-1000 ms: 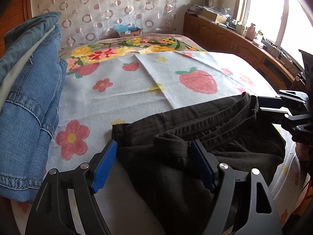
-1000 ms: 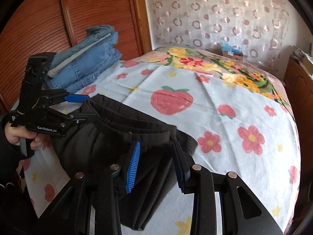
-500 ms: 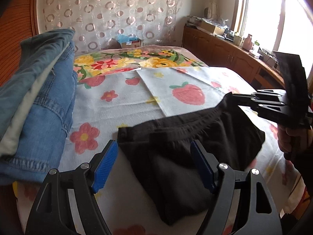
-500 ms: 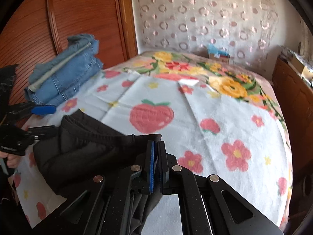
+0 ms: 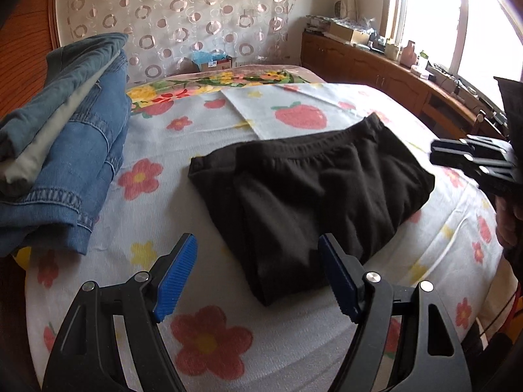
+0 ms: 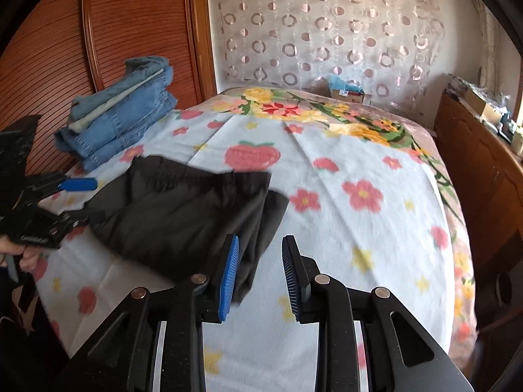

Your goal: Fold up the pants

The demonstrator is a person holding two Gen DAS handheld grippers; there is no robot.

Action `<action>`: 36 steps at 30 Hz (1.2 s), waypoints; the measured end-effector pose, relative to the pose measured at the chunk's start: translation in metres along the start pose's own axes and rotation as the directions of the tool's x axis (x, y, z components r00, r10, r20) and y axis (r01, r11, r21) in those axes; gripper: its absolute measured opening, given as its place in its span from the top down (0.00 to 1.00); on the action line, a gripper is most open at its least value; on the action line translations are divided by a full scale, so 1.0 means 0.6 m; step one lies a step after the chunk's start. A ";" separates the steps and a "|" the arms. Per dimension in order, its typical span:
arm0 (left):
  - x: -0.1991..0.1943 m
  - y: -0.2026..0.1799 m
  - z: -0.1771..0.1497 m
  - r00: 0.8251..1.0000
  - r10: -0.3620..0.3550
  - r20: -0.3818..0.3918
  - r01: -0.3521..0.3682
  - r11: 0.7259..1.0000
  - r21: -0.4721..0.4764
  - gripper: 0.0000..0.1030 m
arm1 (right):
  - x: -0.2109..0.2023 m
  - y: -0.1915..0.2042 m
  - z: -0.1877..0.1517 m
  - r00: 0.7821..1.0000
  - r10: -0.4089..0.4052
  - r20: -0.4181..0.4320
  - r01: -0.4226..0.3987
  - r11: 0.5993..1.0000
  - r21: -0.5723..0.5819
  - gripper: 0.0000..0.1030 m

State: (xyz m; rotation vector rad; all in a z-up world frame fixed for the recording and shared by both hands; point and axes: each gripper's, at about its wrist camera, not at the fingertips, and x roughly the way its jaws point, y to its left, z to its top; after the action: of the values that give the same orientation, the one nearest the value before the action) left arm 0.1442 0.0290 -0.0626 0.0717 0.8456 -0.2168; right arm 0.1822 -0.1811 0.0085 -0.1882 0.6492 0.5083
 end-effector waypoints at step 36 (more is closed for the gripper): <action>0.027 0.015 -0.008 0.999 -0.025 -0.021 0.024 0.999 -0.048 0.24 | -0.054 -0.025 -0.032 1.000 -0.001 0.022 -0.002 0.993 0.120 1.00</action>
State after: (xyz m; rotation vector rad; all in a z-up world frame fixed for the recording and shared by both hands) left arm 0.1533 0.0360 -0.0780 0.0190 0.8732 -0.2195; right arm 0.1576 -0.2129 0.0137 -0.0688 0.6566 0.4697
